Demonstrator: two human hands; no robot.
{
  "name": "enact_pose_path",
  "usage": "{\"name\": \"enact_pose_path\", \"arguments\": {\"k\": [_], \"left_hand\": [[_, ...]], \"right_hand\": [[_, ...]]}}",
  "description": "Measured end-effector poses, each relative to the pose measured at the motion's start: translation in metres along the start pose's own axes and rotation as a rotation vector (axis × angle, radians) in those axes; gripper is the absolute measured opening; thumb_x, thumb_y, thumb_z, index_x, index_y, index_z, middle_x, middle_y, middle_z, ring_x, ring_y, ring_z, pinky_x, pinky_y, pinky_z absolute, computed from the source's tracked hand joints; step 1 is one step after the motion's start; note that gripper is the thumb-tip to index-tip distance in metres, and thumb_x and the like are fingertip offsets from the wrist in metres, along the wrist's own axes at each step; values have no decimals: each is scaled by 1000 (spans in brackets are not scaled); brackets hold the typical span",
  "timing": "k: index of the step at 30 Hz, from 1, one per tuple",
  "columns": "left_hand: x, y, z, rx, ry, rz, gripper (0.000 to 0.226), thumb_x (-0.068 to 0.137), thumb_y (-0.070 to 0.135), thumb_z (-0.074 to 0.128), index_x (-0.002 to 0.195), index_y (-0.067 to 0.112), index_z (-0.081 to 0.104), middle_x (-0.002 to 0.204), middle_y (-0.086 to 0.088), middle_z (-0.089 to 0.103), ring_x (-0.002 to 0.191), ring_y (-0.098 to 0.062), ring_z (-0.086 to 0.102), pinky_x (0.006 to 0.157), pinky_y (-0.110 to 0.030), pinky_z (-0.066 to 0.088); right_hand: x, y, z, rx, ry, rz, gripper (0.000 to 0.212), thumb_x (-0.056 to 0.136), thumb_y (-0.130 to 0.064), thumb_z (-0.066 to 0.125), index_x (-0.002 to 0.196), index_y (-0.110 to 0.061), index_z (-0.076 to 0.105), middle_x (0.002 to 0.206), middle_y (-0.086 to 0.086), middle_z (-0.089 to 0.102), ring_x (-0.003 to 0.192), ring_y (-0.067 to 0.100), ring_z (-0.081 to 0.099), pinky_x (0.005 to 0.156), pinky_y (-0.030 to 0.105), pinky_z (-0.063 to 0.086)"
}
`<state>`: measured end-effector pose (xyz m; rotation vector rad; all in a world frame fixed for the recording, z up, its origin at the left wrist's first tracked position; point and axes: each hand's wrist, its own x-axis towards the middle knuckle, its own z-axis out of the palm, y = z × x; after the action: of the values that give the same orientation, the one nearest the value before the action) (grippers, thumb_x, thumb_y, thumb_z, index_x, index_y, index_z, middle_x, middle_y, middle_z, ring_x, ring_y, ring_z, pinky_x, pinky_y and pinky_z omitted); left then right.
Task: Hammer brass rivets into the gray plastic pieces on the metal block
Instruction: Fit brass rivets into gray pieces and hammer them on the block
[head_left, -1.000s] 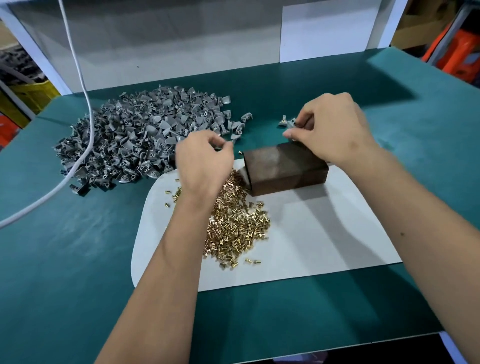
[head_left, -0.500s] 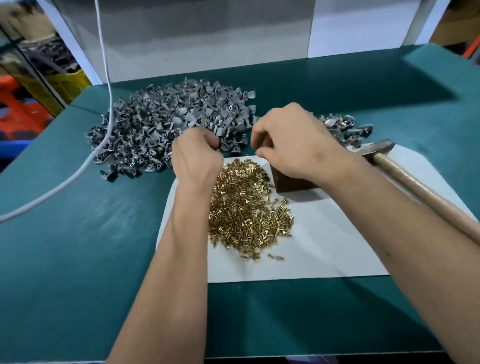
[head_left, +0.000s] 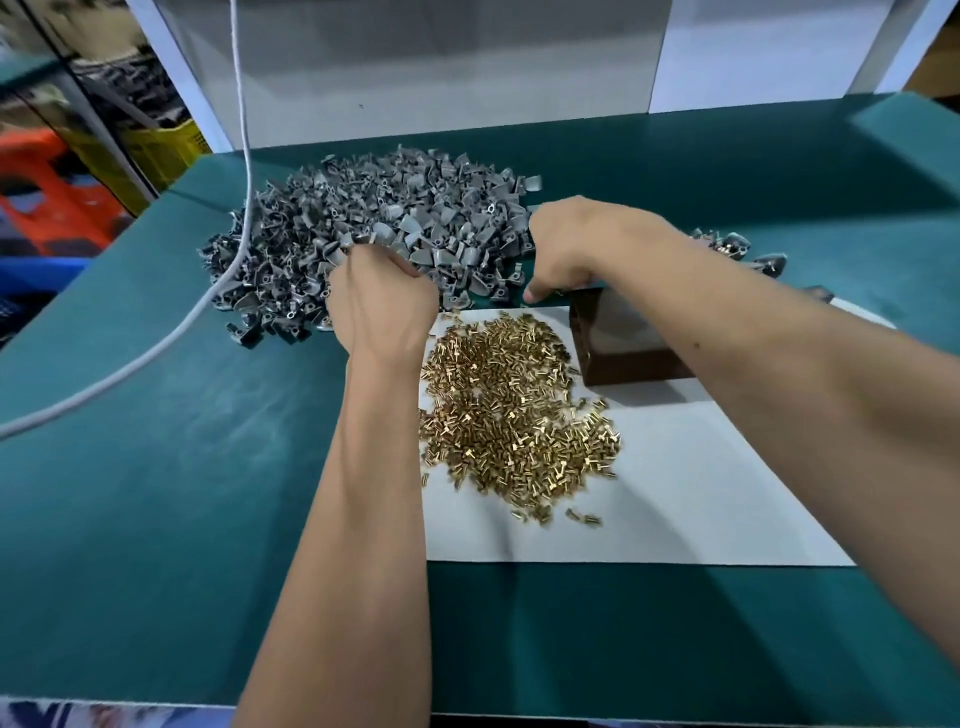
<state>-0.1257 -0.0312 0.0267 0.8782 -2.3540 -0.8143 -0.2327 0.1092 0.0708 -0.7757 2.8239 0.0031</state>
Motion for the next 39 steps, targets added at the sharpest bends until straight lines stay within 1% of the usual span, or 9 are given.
{"name": "enact_pose_path", "arguments": {"k": [3, 8, 14, 21, 25, 30, 35, 37, 39], "left_hand": [[0, 0, 1, 6, -1, 28, 25, 72, -1, 54, 77, 8, 76, 81, -12, 74, 85, -33, 68, 71, -38, 57], [1, 4, 6, -44, -119, 133, 18, 80, 8, 72, 75, 25, 76, 76, 11, 71, 78, -15, 68, 71, -27, 51], [-4, 2, 16, -28, -203, 182, 16, 78, 15, 80, 91, 25, 80, 90, -1, 76, 89, -25, 71, 84, -36, 58], [-10, 6, 17, 56, -171, 217, 19, 81, 11, 69, 94, 21, 77, 93, -4, 76, 96, -31, 69, 86, -37, 55], [-13, 12, 18, 81, -141, 196, 25, 78, 5, 57, 90, 20, 74, 94, -8, 74, 93, -34, 67, 84, -38, 55], [-7, 7, 16, 42, -198, 214, 28, 77, -1, 60, 87, 20, 76, 89, -6, 73, 89, -32, 69, 84, -39, 58], [7, 0, -2, -174, -396, 176, 20, 81, 1, 79, 78, 20, 75, 76, 2, 73, 70, -13, 69, 62, -24, 56], [12, -1, -9, -357, -313, 91, 14, 84, 7, 81, 82, 19, 74, 80, -1, 74, 71, -12, 69, 63, -22, 56], [15, -4, -12, -534, -154, -18, 10, 86, 9, 79, 84, 16, 73, 80, -4, 74, 68, -15, 64, 69, -34, 61]], "right_hand": [[-2, -10, 0, -1, -10, 12, 45, 84, -40, 83, 69, -8, 56, 67, 4, 60, 57, 18, 54, 51, 30, 44], [4, -23, 5, -39, 6, 10, 44, 80, -31, 87, 65, -9, 52, 71, 5, 59, 65, 22, 57, 68, 36, 48], [2, -26, 5, -40, 23, -43, 19, 80, -13, 86, 94, -8, 75, 97, 7, 73, 89, 24, 69, 78, 34, 58], [1, -22, 9, -52, 68, -76, 6, 87, -3, 70, 84, -8, 69, 88, 8, 69, 80, 24, 66, 65, 32, 54], [4, -24, 15, -37, 74, -31, 27, 82, -15, 79, 69, -10, 56, 71, 5, 59, 59, 17, 53, 49, 29, 41], [4, -25, 16, 17, 85, 22, 22, 75, -14, 84, 74, -12, 61, 81, 6, 63, 65, 19, 58, 57, 29, 44], [-3, -20, 12, 22, 63, -23, 21, 74, -15, 87, 86, -11, 71, 96, 7, 72, 90, 24, 69, 78, 37, 60], [-9, -15, 8, 43, 50, -65, 19, 76, -18, 87, 90, -11, 76, 95, 5, 74, 92, 22, 70, 84, 38, 61], [-16, -11, 2, 123, 60, -137, 11, 77, -15, 86, 84, -16, 78, 89, 0, 74, 86, 16, 70, 78, 32, 59]]}}
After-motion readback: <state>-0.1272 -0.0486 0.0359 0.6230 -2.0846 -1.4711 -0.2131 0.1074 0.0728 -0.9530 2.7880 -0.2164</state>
